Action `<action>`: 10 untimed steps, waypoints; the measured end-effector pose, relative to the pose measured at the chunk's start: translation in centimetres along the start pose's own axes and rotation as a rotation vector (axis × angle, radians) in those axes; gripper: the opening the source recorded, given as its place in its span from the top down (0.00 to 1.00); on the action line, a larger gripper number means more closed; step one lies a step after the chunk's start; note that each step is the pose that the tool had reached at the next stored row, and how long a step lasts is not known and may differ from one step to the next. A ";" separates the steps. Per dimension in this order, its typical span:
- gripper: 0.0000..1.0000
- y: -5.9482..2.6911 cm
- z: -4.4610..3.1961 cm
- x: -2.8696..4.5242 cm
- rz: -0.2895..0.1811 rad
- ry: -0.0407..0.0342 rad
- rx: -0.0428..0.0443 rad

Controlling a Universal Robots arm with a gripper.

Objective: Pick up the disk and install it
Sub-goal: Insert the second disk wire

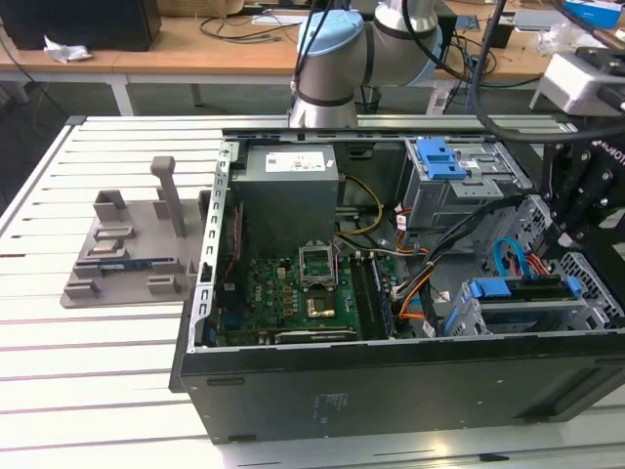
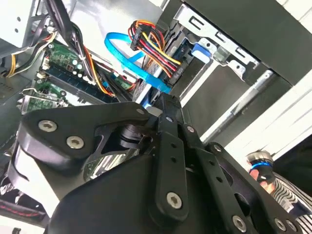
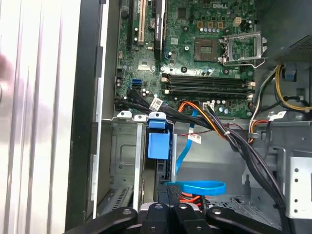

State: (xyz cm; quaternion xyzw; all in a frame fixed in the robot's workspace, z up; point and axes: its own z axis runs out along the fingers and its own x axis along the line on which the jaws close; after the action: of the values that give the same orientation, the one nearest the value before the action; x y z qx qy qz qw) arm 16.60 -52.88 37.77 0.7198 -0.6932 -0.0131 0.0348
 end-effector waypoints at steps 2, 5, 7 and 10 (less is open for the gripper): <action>0.89 0.02 -0.38 0.01 0.000 -0.0008 0.0000; 0.89 0.03 -0.44 0.01 0.000 -0.0022 0.0000; 0.89 0.03 -0.45 0.01 0.000 -0.0020 0.0001; 0.89 0.03 -0.45 0.01 0.000 -0.0020 0.0001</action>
State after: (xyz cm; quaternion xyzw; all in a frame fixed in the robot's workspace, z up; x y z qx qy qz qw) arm 16.60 -52.88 38.23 0.7198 -0.6932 -0.0138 0.0341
